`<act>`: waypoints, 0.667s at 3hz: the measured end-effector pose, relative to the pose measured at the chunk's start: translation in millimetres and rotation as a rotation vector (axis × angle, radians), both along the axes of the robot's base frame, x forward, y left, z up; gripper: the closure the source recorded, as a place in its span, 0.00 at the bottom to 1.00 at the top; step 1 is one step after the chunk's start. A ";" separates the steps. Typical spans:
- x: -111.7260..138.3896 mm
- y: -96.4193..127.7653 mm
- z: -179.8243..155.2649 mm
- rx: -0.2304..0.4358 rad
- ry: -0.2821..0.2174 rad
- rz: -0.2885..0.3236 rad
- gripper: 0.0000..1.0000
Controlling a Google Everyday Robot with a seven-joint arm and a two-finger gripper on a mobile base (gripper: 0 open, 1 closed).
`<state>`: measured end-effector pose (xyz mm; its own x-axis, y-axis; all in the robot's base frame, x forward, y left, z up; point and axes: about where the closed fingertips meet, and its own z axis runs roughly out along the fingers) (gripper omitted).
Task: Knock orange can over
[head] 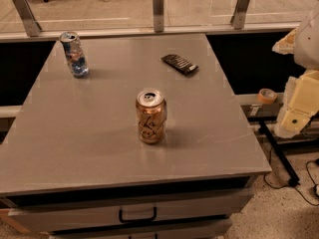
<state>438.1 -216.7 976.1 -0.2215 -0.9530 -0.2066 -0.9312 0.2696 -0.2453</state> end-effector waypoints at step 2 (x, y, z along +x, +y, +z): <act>-0.5 8.8 -5.0 0.089 -0.002 0.014 0.00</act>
Offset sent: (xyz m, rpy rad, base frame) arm -0.0075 0.0513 -0.0171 0.6356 0.0122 0.1047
